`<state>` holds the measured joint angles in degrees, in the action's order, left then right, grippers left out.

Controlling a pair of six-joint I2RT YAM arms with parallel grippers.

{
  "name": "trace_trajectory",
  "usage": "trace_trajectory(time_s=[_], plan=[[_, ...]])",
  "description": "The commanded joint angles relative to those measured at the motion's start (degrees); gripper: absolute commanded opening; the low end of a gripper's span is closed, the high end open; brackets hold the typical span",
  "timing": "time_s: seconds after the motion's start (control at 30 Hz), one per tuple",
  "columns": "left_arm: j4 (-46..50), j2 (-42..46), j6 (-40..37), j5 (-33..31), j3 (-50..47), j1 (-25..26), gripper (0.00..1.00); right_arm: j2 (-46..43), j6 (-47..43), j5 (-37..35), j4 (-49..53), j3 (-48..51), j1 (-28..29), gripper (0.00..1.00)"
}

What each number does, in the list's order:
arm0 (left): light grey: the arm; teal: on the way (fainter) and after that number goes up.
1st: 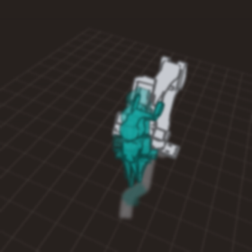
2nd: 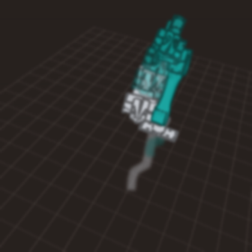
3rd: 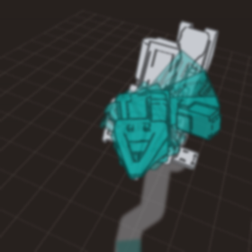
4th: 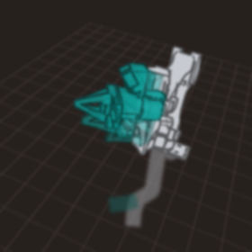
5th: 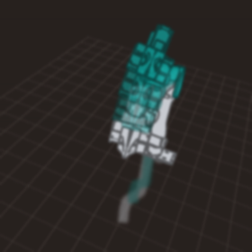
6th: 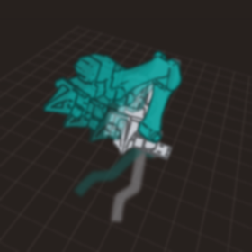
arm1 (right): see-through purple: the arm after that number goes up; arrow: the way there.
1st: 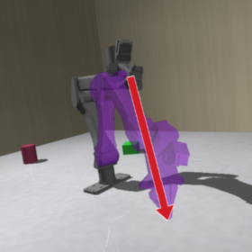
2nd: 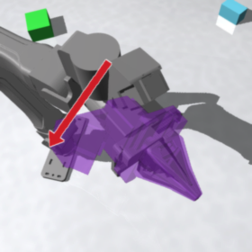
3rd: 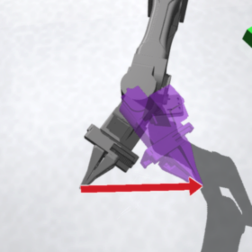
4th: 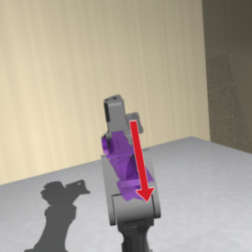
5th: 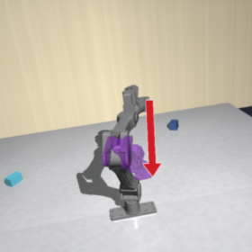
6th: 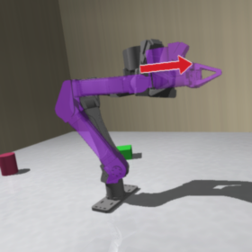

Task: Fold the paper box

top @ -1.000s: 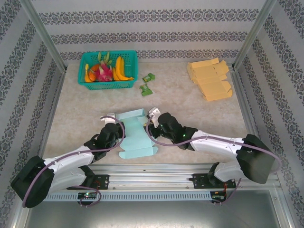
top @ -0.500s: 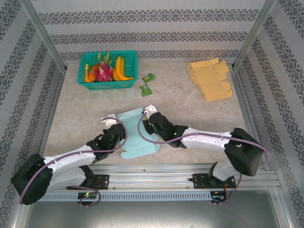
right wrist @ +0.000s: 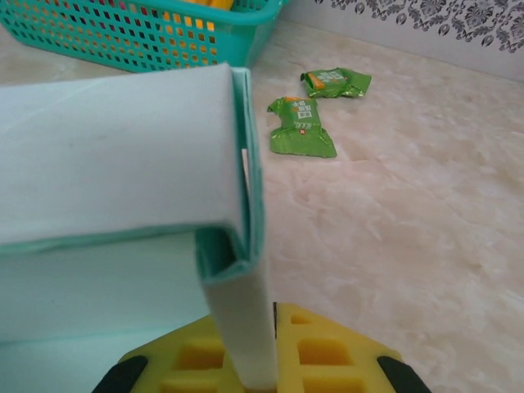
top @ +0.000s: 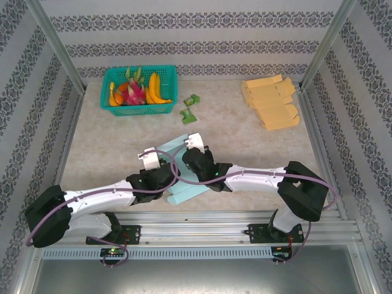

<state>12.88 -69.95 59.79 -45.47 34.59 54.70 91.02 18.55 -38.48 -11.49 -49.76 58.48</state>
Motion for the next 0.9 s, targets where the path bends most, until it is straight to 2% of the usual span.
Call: trace_trajectory(time_s=[0.0, 0.1, 0.17, 0.23, 0.3, 0.43, 0.6, 0.77, 0.87], plan=[[6.8, 0.23, 4.84, -5.64, 0.29, 0.94, 0.0, 0.34, 3.13, -5.1, 0.66, 1.1, -3.55, 0.08], [3.73, 0.78, 3.26, -4.24, -0.77, 0.95, 0.0, -0.57, 2.1, 6.14, -3.16, 3.0, -4.89, 0.14], [3.26, 0.68, 2.83, -3.92, -0.71, 0.96, 0.0, -1.29, 1.9, 11.33, -5.22, 4.23, -5.17, 0.23], [3.39, 0.44, 2.56, -3.92, -0.41, 0.96, 0.0, -2.42, 2.06, 14.43, -6.97, 5.55, -5.22, 0.32], [3.51, 0.25, 2.6, -3.84, -0.31, 0.93, 0.0, -4.03, 2.19, 16.46, -8.34, 7.08, -5.17, 0.37], [3.04, 0.88, 2.74, -3.24, -0.65, 0.92, 0.0, -5.75, 1.26, 16.3, -8.32, 8.64, -5.13, 0.37], [2.24, 1.67, 2.65, -2.52, -0.93, 0.94, 0.0, -3.48, -0.44, 12.42, -7.84, 8.2, -4.79, 0.31], [3.73, 1.27, 4.0, -3.31, -0.7, 0.93, 0.0, -2.65, 1.12, 2.54, -6.77, 7.76, -3.65, 0.12], [5.22, 0.96, 4.63, -4.51, -0.4, 0.94, 0.0, -3.33, 2.22, -1.13, -6.17, 8.07, -3.15, 0.08]])
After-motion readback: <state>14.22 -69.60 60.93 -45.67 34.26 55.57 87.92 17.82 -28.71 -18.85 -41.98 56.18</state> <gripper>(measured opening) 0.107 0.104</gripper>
